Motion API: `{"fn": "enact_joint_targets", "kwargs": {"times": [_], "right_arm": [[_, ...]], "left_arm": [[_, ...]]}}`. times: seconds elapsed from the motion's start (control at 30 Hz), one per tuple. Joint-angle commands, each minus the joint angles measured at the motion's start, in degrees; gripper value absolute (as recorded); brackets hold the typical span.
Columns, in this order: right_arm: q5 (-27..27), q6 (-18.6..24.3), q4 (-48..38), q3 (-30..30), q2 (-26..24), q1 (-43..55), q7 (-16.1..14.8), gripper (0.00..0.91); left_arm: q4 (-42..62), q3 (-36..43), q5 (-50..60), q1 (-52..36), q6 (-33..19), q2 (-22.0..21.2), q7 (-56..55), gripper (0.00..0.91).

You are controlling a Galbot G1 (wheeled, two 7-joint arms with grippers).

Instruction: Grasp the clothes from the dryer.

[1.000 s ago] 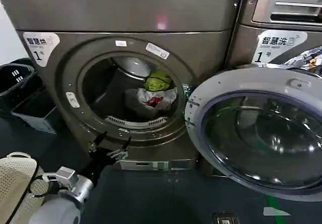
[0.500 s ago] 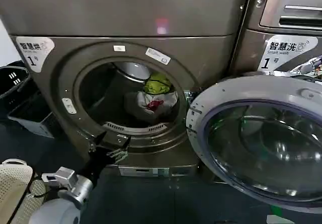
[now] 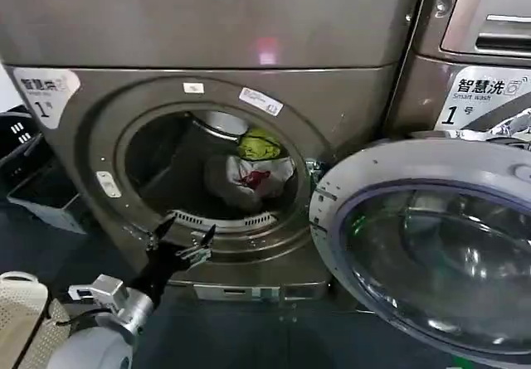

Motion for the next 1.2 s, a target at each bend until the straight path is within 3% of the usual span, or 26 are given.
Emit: {"fn": "enact_joint_targets", "kwargs": {"times": [0.03,0.87,1.1,1.2], "right_arm": [[-0.01,-0.02,0.0,0.03,-0.04,0.0,0.03,0.907],[-0.07,0.04,1.06,0.4,0.08,0.0,-0.3,0.907],[-1.3,-0.57,2.17,1.07,0.55,-0.13,0.85,0.907],[-1.77,-0.87,2.65,1.22,0.74,-0.12,1.16,0.907]], "left_arm": [[-0.06,0.04,0.04,0.06,0.07,0.02,0.0,0.907],[-0.76,0.04,4.34,0.18,-0.94,0.11,0.03,0.907],[-0.83,0.76,15.09,-0.86,-4.8,0.48,0.14,0.907],[0.4,1.61,24.7,-2.08,-9.31,1.59,1.58,0.907]]}}
